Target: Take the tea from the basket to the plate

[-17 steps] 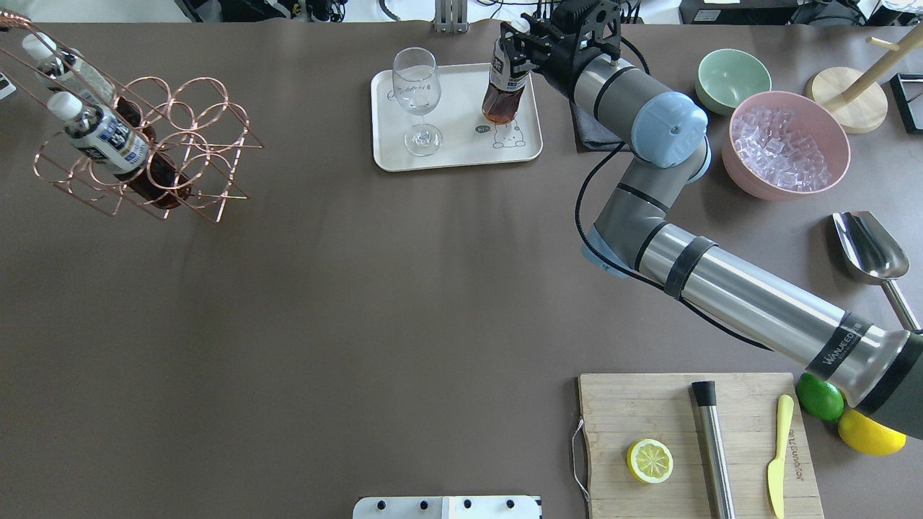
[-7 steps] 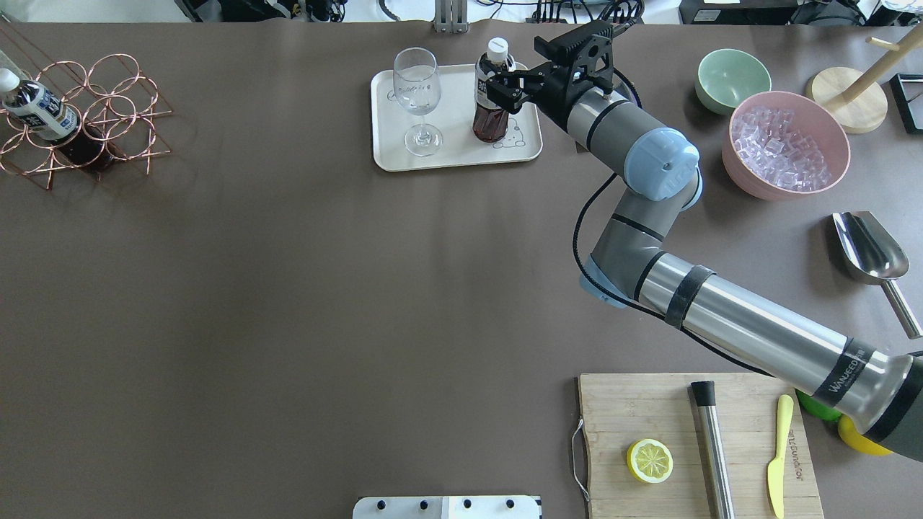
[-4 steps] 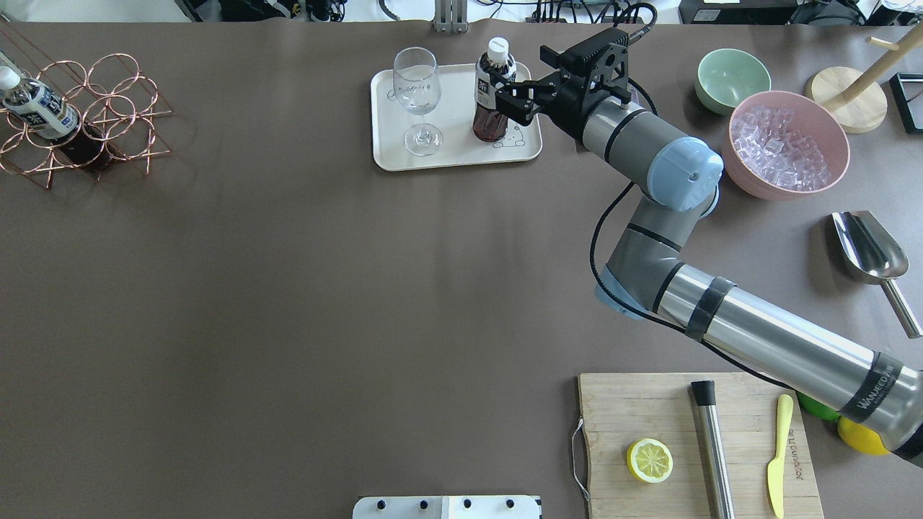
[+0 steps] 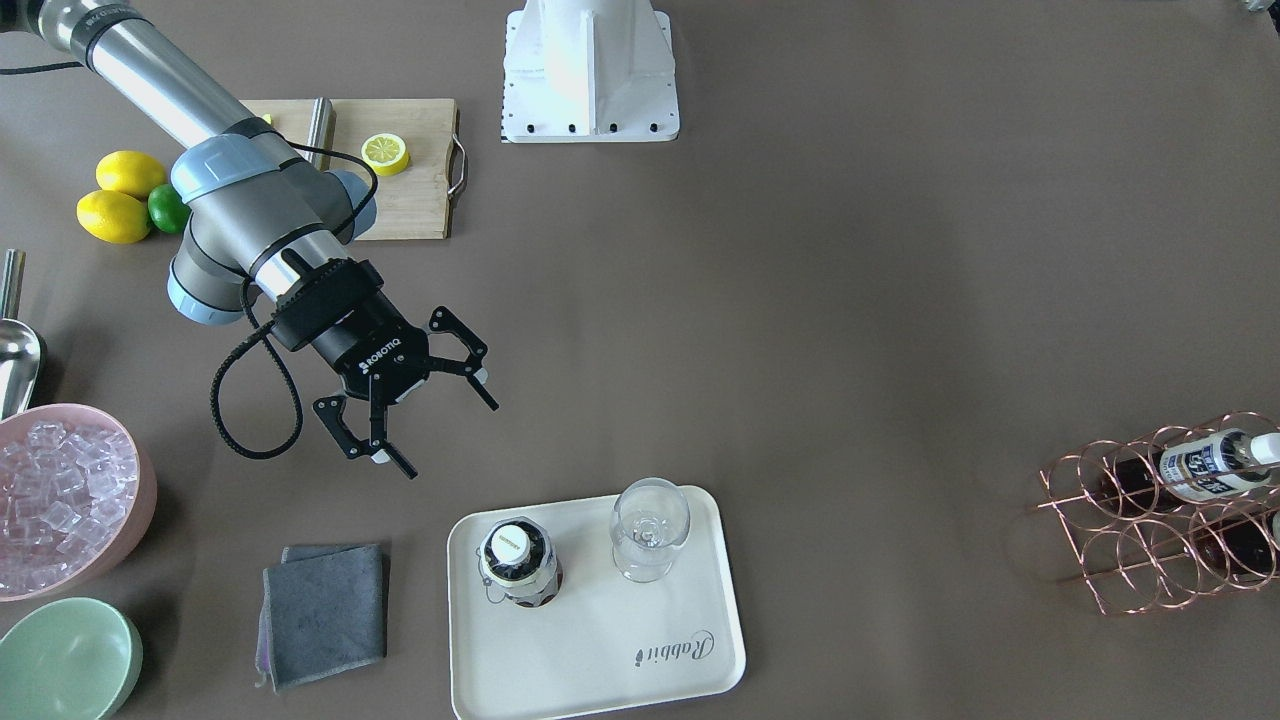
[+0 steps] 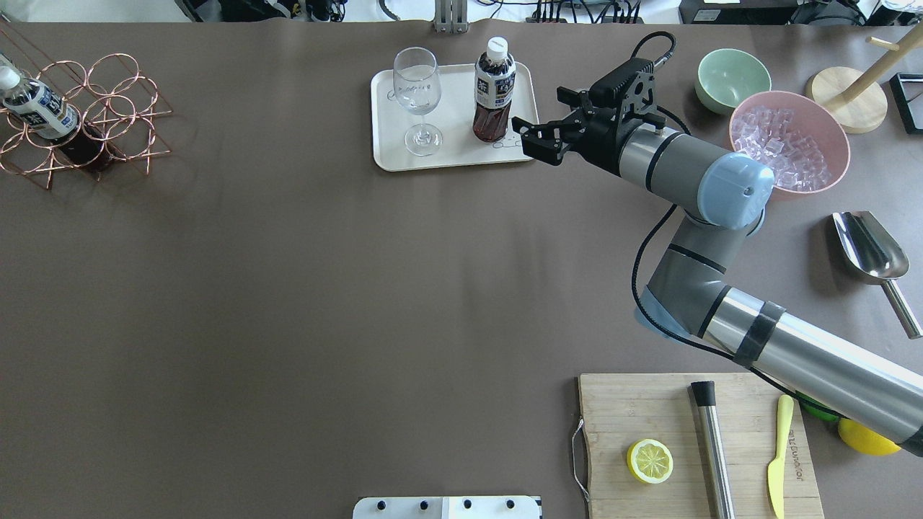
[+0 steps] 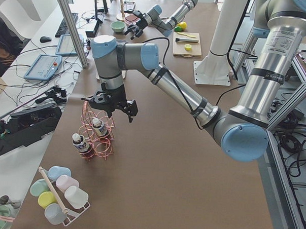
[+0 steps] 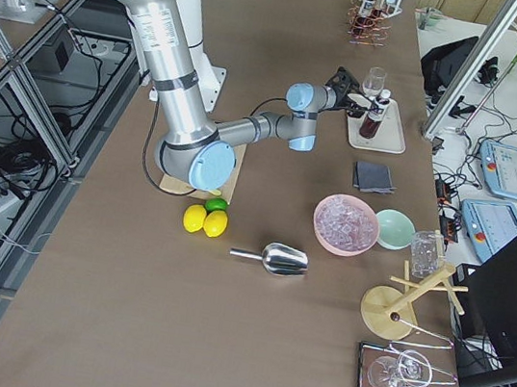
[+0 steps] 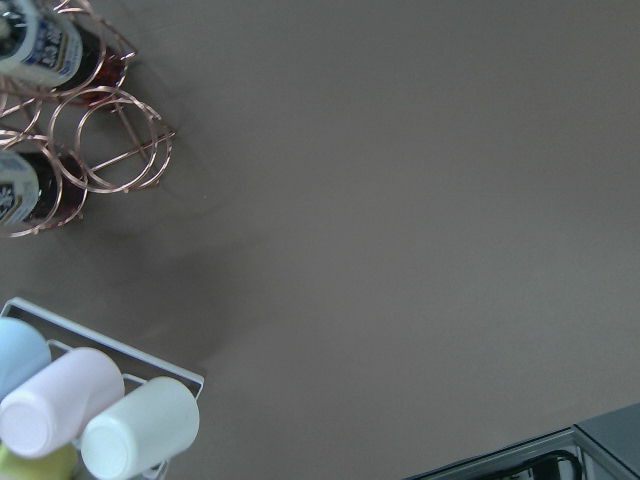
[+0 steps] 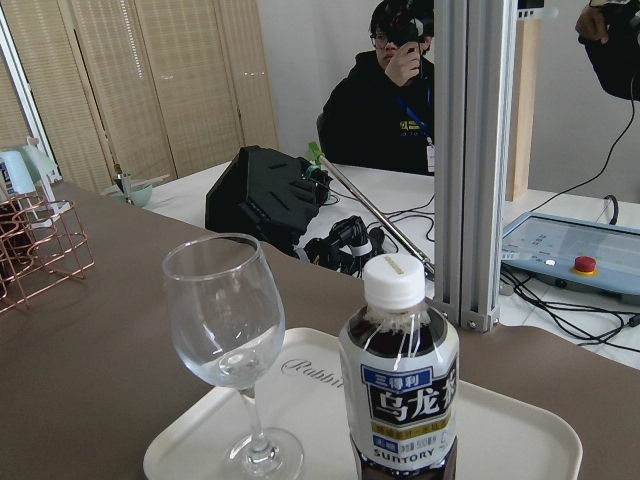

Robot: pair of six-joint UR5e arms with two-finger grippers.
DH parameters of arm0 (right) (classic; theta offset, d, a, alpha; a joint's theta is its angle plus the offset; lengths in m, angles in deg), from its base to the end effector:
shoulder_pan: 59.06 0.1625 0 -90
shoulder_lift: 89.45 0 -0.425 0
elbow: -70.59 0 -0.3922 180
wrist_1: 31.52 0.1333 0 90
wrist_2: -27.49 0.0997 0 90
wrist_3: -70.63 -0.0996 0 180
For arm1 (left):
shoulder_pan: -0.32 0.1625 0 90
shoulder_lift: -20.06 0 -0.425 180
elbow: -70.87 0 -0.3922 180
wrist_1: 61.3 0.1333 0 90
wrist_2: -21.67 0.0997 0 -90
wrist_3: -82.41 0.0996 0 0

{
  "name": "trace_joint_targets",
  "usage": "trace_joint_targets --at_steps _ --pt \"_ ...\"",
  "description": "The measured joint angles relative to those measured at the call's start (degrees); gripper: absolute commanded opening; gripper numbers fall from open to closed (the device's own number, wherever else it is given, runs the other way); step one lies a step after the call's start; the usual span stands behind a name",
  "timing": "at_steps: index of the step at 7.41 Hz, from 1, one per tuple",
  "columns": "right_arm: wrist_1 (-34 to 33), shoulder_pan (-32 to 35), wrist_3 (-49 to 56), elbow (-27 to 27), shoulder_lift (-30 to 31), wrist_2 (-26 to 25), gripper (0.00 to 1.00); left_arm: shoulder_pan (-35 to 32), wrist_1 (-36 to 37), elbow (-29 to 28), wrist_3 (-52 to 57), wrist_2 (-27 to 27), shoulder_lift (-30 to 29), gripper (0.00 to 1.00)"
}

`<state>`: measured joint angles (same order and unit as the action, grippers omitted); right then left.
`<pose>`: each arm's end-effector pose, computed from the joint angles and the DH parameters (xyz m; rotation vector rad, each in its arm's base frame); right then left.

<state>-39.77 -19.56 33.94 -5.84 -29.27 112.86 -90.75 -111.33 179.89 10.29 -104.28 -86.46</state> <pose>-0.4289 -0.5367 0.3089 1.2800 -1.1357 -0.1101 -0.0848 -0.5317 0.4301 -0.4559 0.5006 -1.2564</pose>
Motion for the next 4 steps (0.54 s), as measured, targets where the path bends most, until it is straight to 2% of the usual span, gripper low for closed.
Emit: trace_joint_targets --at_steps 2,4 --pt "-7.49 -0.08 0.11 -6.91 4.28 5.92 1.00 -0.31 -1.39 3.85 19.23 -2.21 7.48 0.99" --pt "-16.92 -0.04 0.12 -13.45 8.60 12.61 1.00 -1.33 -10.36 5.56 40.73 -3.75 17.60 0.99"
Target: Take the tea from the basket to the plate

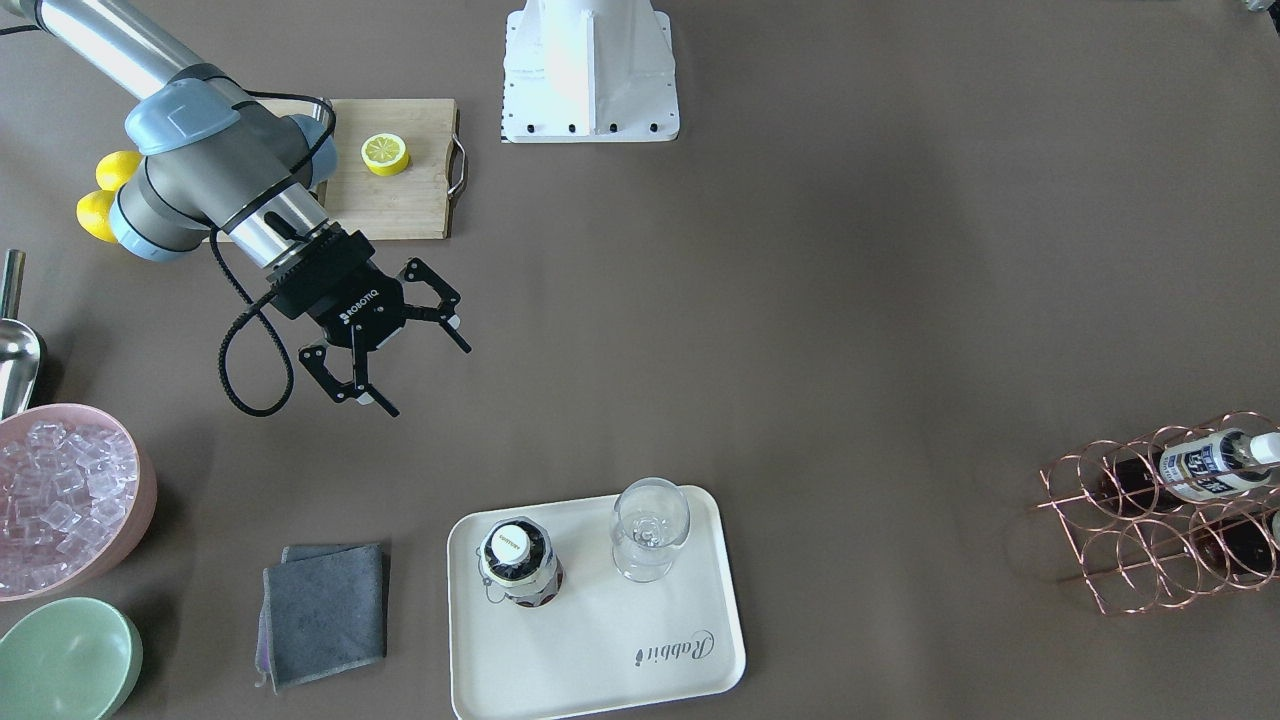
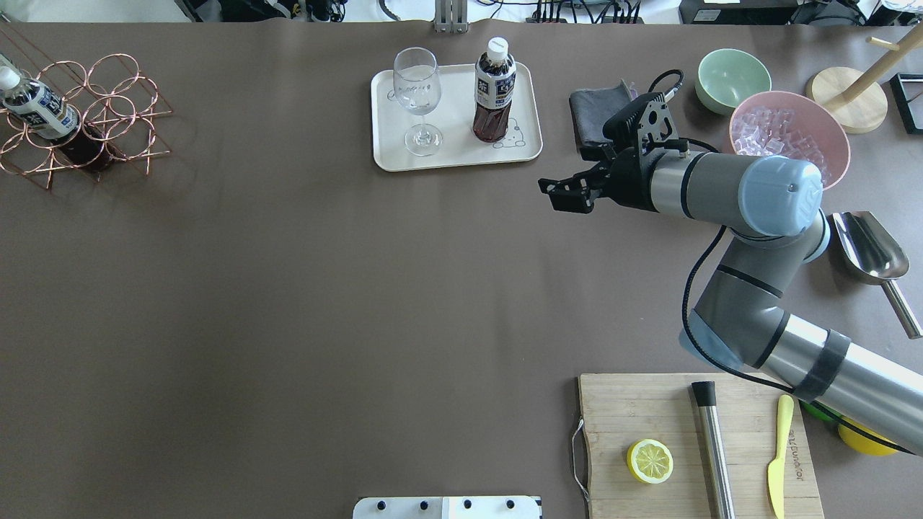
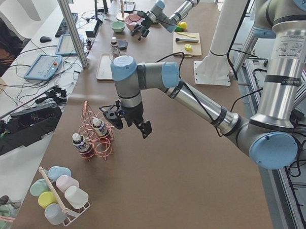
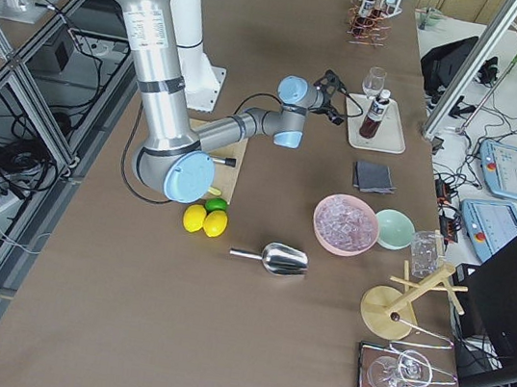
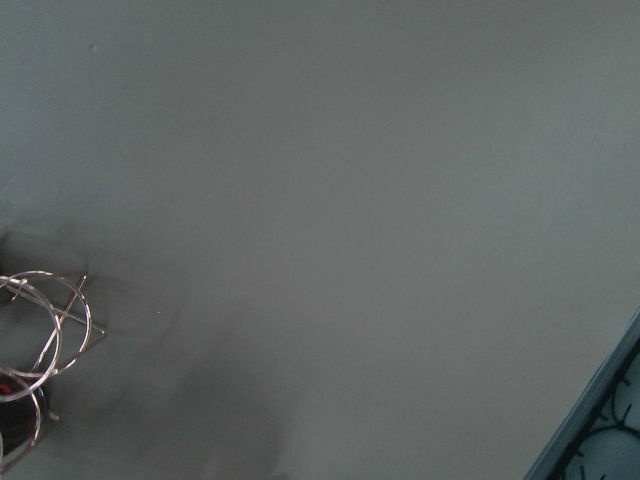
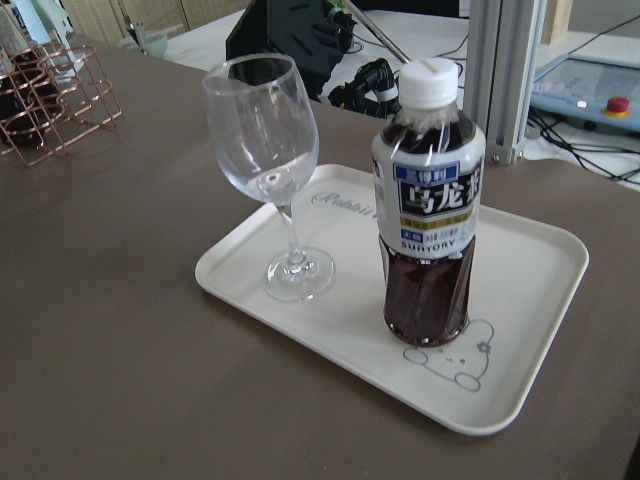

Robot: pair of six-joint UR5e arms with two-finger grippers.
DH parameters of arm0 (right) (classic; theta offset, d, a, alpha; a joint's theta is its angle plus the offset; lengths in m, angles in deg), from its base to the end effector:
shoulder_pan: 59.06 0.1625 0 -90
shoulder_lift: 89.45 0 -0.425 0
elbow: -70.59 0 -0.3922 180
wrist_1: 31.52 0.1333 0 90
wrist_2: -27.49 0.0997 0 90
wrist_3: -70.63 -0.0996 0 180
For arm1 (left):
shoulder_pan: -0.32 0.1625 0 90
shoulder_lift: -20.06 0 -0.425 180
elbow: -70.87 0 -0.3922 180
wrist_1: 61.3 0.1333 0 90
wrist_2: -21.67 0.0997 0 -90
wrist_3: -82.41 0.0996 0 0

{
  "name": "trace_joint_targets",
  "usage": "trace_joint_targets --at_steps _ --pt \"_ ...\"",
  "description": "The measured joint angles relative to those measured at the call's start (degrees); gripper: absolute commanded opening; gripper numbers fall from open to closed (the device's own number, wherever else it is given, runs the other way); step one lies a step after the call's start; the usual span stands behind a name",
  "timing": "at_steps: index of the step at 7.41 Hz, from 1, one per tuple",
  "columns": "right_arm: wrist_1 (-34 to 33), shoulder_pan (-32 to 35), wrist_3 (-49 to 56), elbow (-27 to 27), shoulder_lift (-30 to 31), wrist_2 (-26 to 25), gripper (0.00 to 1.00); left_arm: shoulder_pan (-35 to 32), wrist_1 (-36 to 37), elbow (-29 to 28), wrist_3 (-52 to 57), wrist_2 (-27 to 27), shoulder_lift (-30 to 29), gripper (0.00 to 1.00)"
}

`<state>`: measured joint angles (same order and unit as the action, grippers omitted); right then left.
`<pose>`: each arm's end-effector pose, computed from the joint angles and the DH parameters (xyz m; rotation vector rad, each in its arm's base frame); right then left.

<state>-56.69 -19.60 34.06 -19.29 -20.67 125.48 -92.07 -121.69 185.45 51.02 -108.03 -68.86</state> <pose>-0.4068 -0.4896 0.3250 1.0120 -1.1177 -0.3005 -0.0881 -0.4393 0.5178 -0.2768 0.6549 -0.6019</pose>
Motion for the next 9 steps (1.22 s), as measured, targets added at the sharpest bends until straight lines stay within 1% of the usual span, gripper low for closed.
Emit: trace_joint_targets --at_steps 1,2,3,4,5,6,7,9 --pt "-5.58 0.46 0.00 -3.42 2.53 4.13 1.00 -0.20 -7.10 -0.11 4.19 -0.51 5.05 0.99" --pt "-12.12 1.57 0.02 -6.89 4.96 8.81 1.00 -0.28 -15.19 -1.29 5.83 -1.11 8.70 0.99" --pt "-19.95 3.78 0.22 -9.94 6.94 13.99 1.00 -0.26 -21.34 -2.68 6.45 -2.72 10.67 0.99" --pt "-27.97 6.94 1.56 -11.76 8.07 19.25 1.00 0.30 -24.61 -3.78 6.63 -4.29 11.17 0.99" --pt "-35.28 10.57 5.08 -12.57 9.18 23.39 1.00 1.35 -25.71 -4.24 6.64 -5.04 11.06 0.99" --pt "-41.17 14.38 9.38 -12.93 10.91 26.15 1.00 2.08 -26.33 -4.52 6.68 -5.37 11.19 0.99" --pt "-45.61 18.10 11.96 -13.03 13.54 28.40 1.00 3.06 -26.59 -4.56 6.74 -5.50 11.15 0.99" --pt "-51.65 24.41 13.50 -12.70 20.42 32.55 1.00 5.67 -26.68 -3.84 6.85 -5.39 10.39 0.99"
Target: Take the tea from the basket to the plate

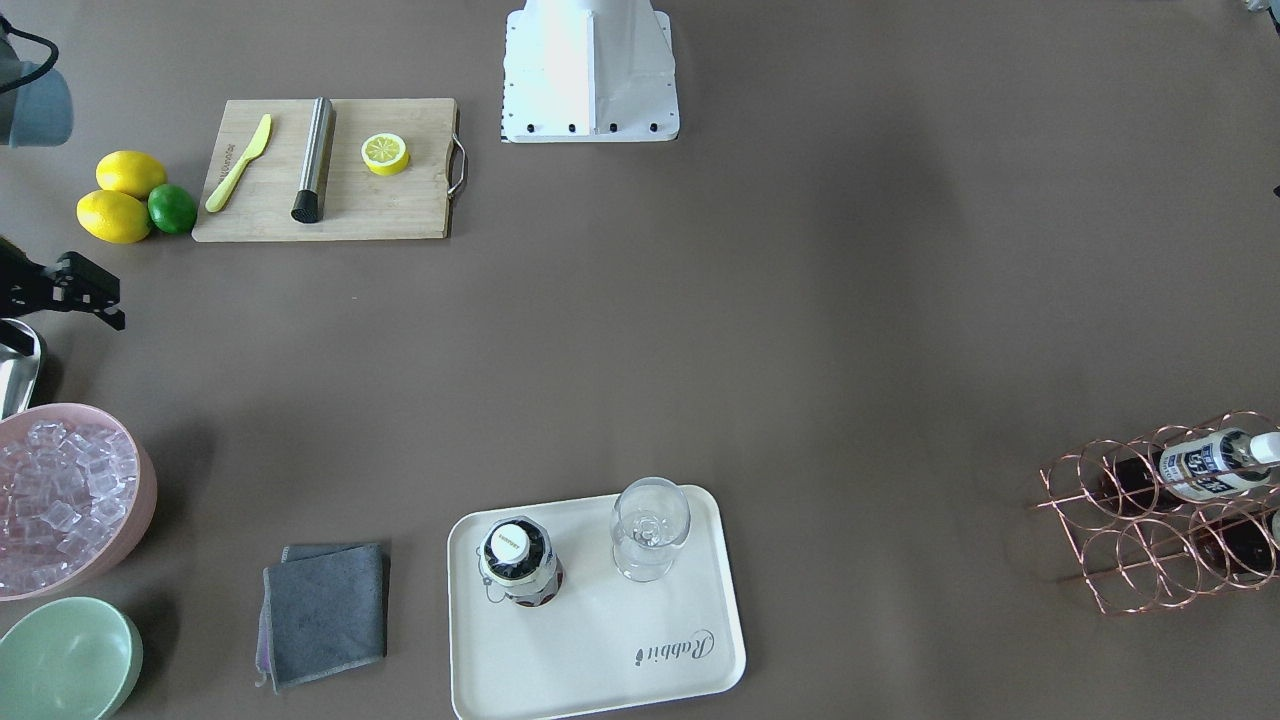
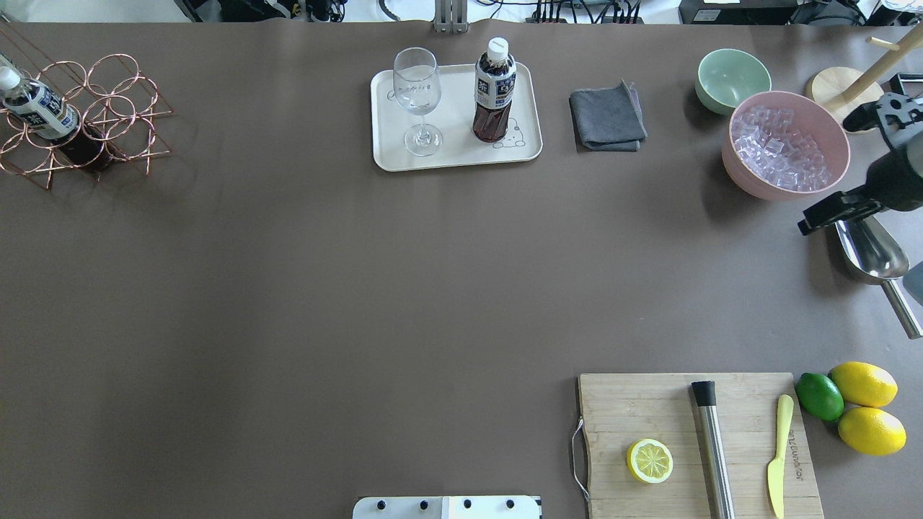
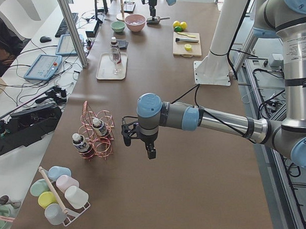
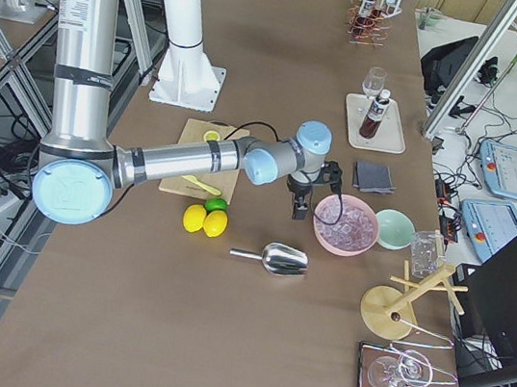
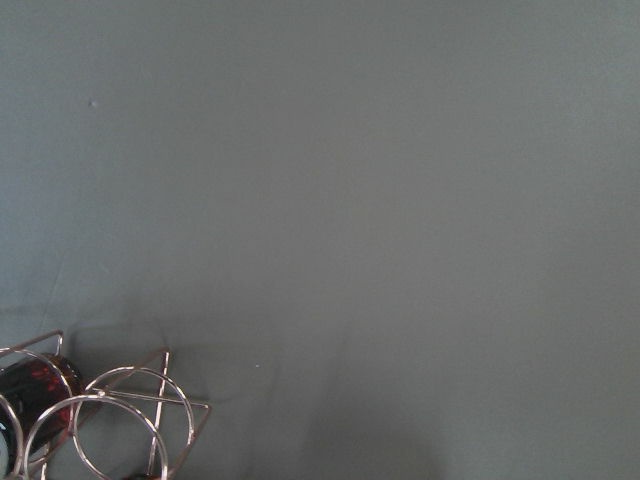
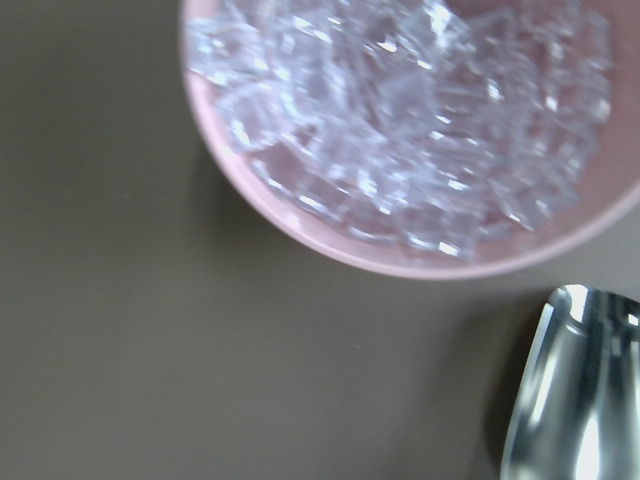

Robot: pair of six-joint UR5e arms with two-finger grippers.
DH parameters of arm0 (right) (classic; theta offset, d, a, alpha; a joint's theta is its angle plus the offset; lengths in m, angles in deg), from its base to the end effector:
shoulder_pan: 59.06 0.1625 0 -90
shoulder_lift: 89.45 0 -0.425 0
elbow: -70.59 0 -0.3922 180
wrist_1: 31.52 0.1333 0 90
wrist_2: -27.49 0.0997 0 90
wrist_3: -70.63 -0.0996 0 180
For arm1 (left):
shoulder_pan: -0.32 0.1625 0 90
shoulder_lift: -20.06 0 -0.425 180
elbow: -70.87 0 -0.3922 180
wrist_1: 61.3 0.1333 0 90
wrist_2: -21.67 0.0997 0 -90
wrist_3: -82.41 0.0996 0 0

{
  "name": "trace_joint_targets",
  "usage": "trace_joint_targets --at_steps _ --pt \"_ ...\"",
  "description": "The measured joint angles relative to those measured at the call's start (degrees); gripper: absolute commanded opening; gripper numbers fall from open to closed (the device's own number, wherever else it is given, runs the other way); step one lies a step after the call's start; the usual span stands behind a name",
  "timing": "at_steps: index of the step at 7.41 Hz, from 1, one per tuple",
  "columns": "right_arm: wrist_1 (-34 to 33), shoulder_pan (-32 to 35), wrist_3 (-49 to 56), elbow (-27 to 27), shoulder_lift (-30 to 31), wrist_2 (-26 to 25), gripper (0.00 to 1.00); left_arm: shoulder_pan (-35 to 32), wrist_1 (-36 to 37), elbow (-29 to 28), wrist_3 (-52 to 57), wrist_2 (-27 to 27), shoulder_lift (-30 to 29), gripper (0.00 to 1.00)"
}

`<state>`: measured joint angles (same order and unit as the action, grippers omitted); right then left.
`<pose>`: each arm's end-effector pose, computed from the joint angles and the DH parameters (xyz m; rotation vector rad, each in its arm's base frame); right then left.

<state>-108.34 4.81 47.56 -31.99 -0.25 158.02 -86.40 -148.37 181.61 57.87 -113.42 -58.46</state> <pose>-0.1633 -0.4885 0.5198 0.1146 -0.8169 -0.2143 -0.0392 -0.4123 0.5748 -0.0877 0.7915 -0.3079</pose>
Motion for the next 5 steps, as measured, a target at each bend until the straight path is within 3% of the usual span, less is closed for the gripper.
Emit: trace_joint_targets --at_steps 3,5 --pt "-3.10 9.40 0.93 0.59 9.32 1.31 1.00 1.12 0.32 0.34 6.31 0.00 -0.51 0.99" --pt "-8.26 15.53 1.85 1.38 11.25 1.52 1.00 0.52 0.54 0.55 13.84 0.00 -0.17 0.99"
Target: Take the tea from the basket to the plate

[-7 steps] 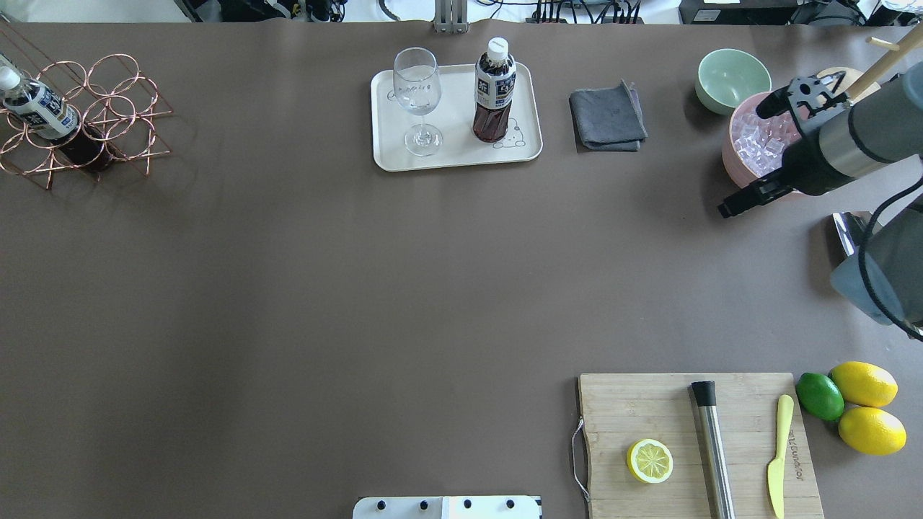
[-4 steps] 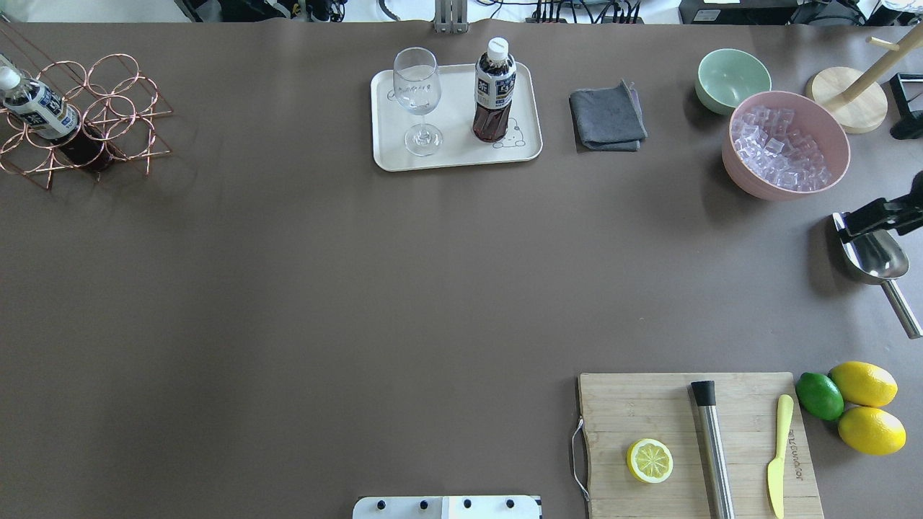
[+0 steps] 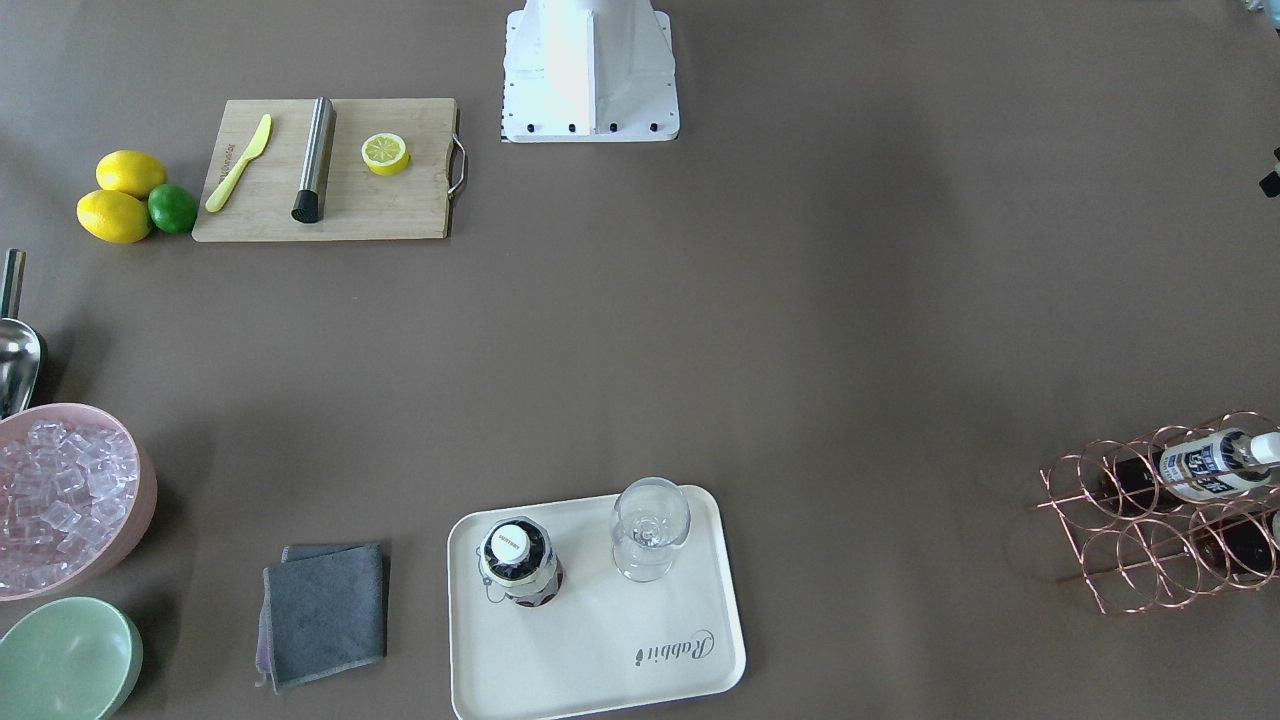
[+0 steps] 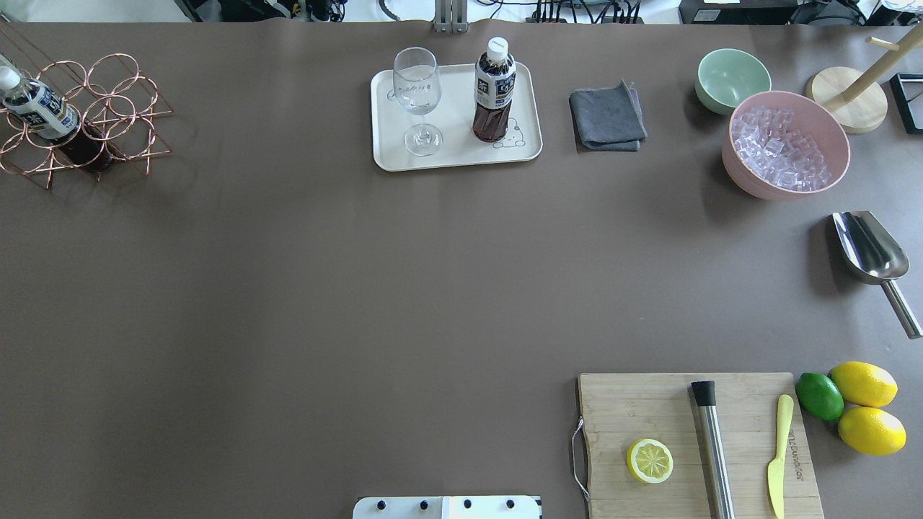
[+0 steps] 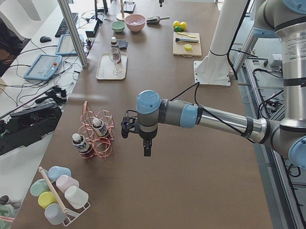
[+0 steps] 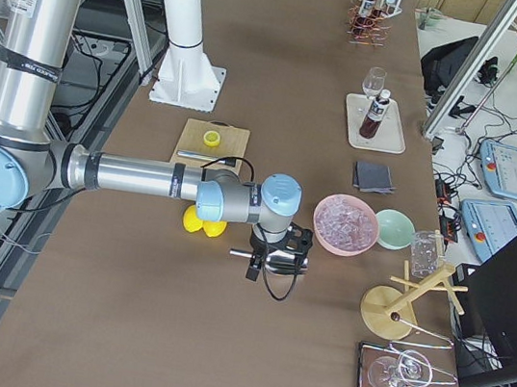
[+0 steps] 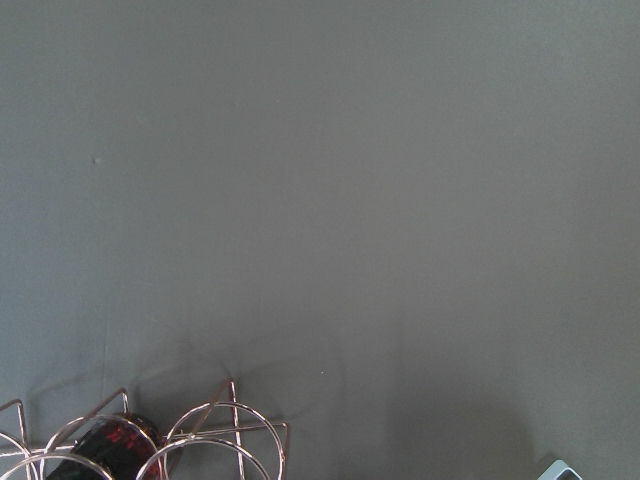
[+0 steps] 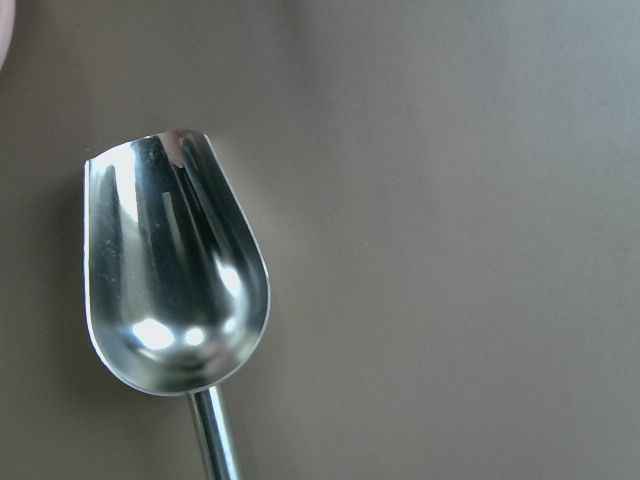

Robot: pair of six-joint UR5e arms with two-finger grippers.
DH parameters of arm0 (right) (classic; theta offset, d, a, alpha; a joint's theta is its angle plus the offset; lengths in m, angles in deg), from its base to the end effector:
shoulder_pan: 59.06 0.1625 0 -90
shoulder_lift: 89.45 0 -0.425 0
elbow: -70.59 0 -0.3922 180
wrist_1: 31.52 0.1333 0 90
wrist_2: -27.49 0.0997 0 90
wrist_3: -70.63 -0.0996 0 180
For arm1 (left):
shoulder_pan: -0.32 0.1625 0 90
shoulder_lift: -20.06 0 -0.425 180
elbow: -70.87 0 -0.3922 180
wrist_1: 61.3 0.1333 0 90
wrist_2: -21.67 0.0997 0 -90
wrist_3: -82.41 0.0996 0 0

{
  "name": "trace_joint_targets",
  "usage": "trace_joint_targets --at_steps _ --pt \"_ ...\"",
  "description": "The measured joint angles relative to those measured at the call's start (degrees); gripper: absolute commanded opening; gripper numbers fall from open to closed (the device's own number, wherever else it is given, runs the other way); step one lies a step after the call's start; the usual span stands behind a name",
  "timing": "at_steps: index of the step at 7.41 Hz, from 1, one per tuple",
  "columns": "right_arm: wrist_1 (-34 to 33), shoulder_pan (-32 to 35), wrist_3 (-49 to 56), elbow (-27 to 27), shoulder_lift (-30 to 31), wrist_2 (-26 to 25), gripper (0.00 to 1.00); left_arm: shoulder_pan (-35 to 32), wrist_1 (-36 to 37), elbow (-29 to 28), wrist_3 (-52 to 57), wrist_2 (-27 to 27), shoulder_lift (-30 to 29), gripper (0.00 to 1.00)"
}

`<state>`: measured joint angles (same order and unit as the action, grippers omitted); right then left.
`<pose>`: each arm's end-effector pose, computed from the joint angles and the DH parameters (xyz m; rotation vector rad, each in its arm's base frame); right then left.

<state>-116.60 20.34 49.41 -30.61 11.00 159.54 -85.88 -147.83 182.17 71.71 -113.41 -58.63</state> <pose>-0.0121 -0.4267 0.6391 -0.1102 -0.7317 0.1405 -0.0355 -0.4132 0.5698 0.0078 0.7934 -0.0693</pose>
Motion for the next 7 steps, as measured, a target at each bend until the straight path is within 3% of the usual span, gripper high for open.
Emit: trace_joint_targets --at_steps 4,7 --pt "-5.97 4.25 4.13 0.25 -0.24 -0.17 1.00 -2.59 -0.03 -0.50 12.27 0.02 2.50 0.99" --pt "-10.66 6.61 4.21 0.16 -2.25 -0.09 1.00 -4.82 -0.04 -0.41 15.63 -0.08 4.19 0.99"
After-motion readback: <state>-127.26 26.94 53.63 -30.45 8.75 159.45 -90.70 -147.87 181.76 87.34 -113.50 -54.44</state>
